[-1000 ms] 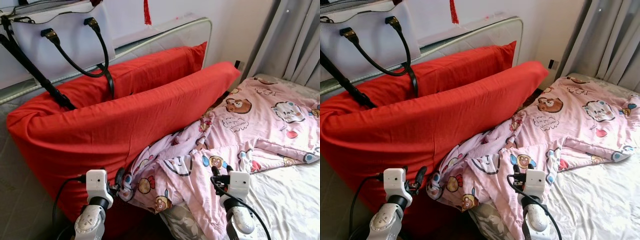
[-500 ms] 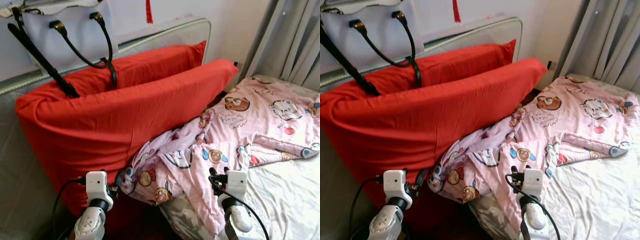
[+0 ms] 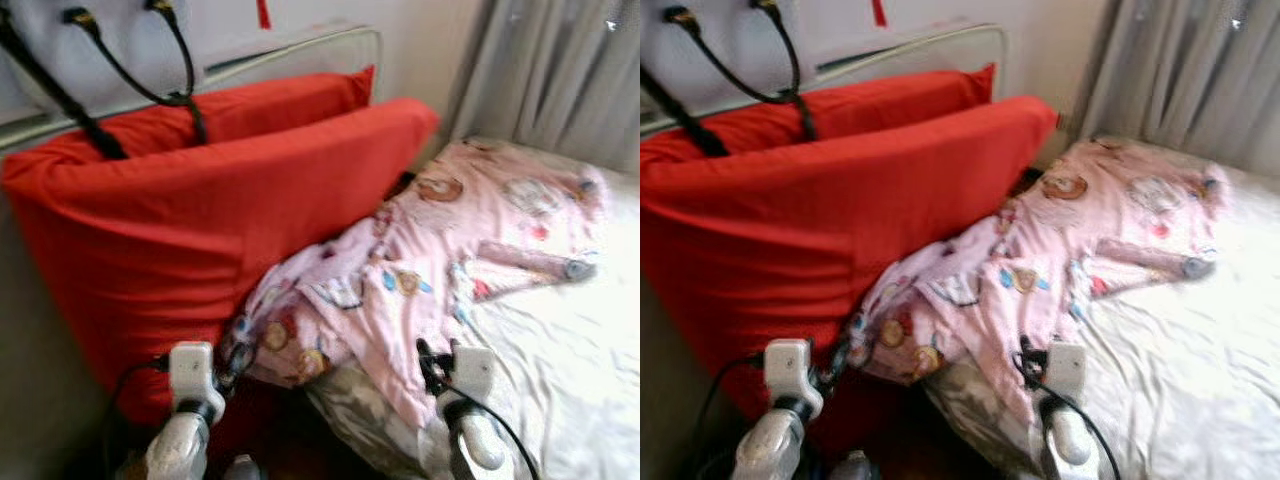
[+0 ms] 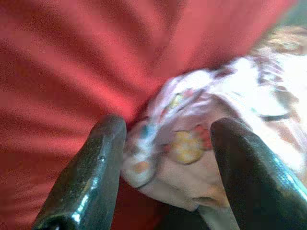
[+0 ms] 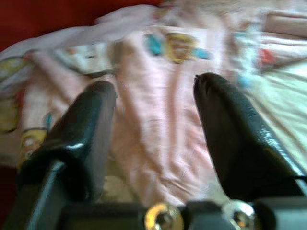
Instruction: Clean up the room
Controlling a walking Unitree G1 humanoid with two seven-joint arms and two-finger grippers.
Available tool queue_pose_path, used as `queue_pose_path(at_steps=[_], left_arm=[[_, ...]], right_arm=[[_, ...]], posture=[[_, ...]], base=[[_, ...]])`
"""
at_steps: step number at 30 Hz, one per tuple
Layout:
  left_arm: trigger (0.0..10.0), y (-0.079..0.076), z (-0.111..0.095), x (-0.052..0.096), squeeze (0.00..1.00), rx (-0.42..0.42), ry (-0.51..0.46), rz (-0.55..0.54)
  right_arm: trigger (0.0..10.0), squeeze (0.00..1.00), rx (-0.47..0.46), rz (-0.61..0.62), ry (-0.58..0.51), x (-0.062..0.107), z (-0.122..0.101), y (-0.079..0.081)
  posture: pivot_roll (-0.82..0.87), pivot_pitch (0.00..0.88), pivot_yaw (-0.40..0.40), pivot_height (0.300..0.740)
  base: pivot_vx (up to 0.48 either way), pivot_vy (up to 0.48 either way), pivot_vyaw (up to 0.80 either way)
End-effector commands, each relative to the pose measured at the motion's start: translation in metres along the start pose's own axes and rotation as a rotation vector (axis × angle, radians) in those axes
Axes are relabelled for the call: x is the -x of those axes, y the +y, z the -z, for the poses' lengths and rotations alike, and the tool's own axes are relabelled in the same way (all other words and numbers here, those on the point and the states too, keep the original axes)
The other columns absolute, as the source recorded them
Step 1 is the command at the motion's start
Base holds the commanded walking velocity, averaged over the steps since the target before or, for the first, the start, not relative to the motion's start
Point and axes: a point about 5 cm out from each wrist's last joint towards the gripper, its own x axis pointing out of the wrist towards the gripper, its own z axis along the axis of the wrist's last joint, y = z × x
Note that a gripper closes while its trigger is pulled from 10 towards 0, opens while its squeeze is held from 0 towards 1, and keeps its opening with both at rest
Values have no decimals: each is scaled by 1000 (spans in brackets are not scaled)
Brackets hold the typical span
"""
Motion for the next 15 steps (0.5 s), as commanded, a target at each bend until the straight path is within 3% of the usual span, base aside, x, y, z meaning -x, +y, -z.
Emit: queue_pose_path(at_steps=[1,2,3,15], left_arm=[[10000,-1,7,3,0,2,39,3],[10000,-1,7,3,0,4,39,5],[10000,-2,8,3,0,5,41,9],[10000,-6,8,3,0,27,46,25]], right_arm=[[10000,1000,-9,-2,14,2,4,1],[10000,1000,-5,-5,16,2,4,1],[10000,0,-2,-7,18,2,4,1],[10000,0,-8,-15,32,2,7,3]], posture=[[-40,0,-14,652],[-40,0,-14,652],[-40,0,-14,652],[-38,0,-17,652]], base=[[0,0,0],[0,0,0],[0,0,0],[0,0,0]])
